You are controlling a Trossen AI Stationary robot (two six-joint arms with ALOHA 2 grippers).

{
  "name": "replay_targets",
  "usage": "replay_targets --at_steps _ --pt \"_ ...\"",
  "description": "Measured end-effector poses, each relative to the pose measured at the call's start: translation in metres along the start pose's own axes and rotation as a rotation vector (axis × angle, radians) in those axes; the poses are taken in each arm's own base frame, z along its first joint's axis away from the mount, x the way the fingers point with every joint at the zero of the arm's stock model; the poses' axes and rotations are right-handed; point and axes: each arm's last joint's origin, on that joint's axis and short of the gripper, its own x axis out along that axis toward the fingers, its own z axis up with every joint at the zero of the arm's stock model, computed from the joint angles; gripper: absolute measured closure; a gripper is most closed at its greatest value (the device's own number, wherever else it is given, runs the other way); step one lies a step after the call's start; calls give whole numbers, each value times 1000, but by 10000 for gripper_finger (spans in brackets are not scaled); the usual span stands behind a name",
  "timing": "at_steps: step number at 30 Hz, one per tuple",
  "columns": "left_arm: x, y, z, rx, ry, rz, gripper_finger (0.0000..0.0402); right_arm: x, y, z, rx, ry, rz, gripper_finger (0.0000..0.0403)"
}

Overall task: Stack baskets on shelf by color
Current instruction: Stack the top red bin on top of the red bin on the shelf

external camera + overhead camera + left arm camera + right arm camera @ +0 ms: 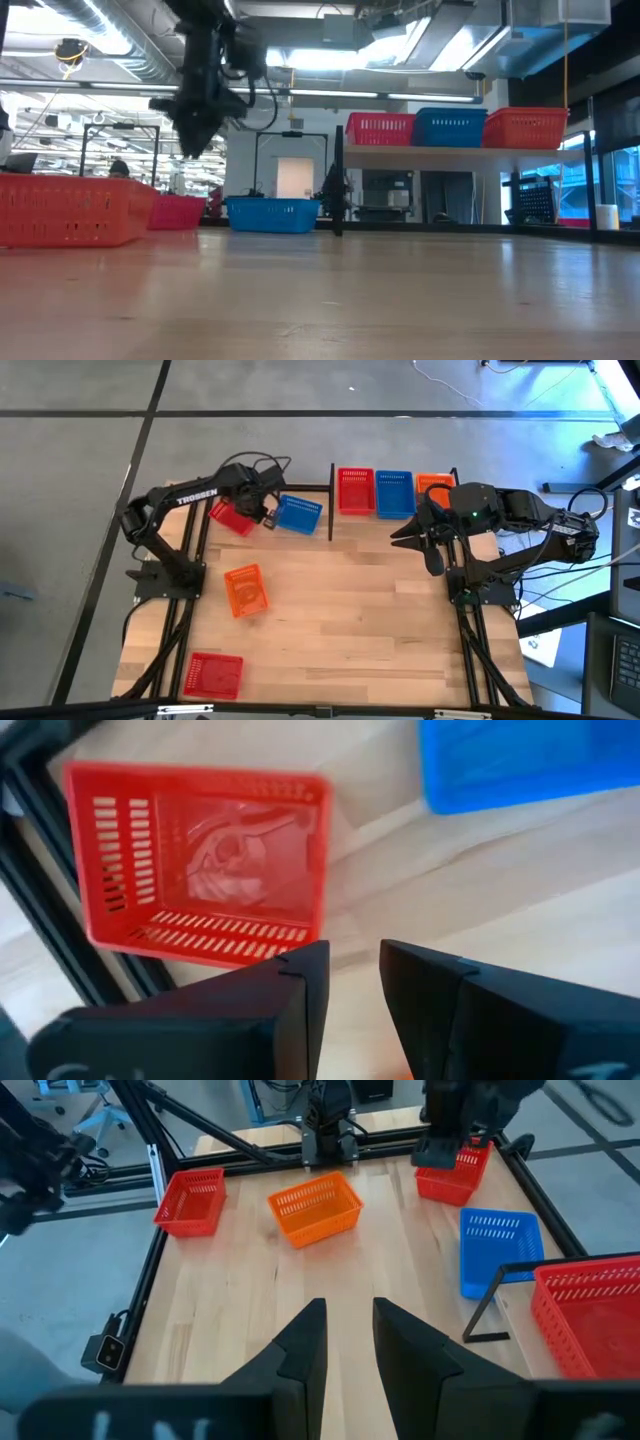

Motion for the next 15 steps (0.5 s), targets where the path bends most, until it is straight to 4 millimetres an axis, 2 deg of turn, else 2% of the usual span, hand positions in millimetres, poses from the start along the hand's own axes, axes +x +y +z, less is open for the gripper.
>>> replay_targets --at_steps 6,15 --pt "26 4 -8 -13 23 20 318 0 0 0 27 0 0 321" --pt "48 11 -7 -25 -16 8 318 0 0 0 28 0 0 321"
